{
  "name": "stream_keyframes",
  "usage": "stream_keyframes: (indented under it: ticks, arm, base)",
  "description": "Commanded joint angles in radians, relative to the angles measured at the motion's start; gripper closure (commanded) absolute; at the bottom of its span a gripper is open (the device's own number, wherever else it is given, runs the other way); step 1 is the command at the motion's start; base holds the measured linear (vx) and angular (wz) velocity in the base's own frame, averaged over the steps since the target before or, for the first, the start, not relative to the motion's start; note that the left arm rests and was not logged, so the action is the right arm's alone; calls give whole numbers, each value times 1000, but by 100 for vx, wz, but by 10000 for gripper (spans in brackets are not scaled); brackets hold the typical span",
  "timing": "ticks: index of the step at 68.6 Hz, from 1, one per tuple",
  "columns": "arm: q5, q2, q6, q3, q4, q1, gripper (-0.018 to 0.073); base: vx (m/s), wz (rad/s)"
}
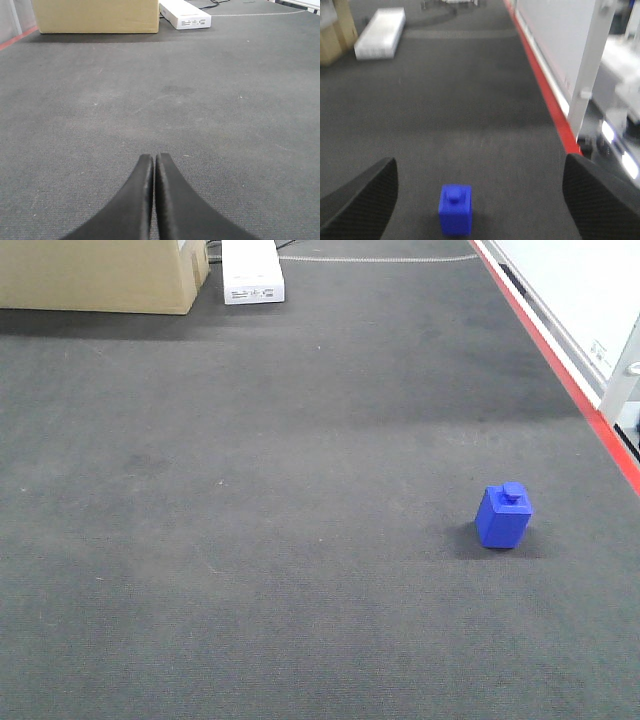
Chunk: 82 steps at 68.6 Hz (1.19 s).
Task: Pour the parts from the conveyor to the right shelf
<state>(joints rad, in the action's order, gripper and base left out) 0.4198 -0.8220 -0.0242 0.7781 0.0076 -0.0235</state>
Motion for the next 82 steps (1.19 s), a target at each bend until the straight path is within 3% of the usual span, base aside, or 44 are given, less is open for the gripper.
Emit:
stream_keyframes:
  ticks: [1, 18, 44, 53, 82]
  arm:
    - [91, -103, -26, 138, 3, -4, -60]
    - [425, -425, -130, 465, 79, -4, -52]
    - [826, -869, -149, 873, 147, -4, -39]
    - [868, -978, -149, 947, 182, -4, -34]
    - [868, -1109, -150, 965, 156, 10, -34]
  base:
    - [0, 0]
    - [0, 0]
    - [0, 0]
    - [0, 0]
    - [0, 0]
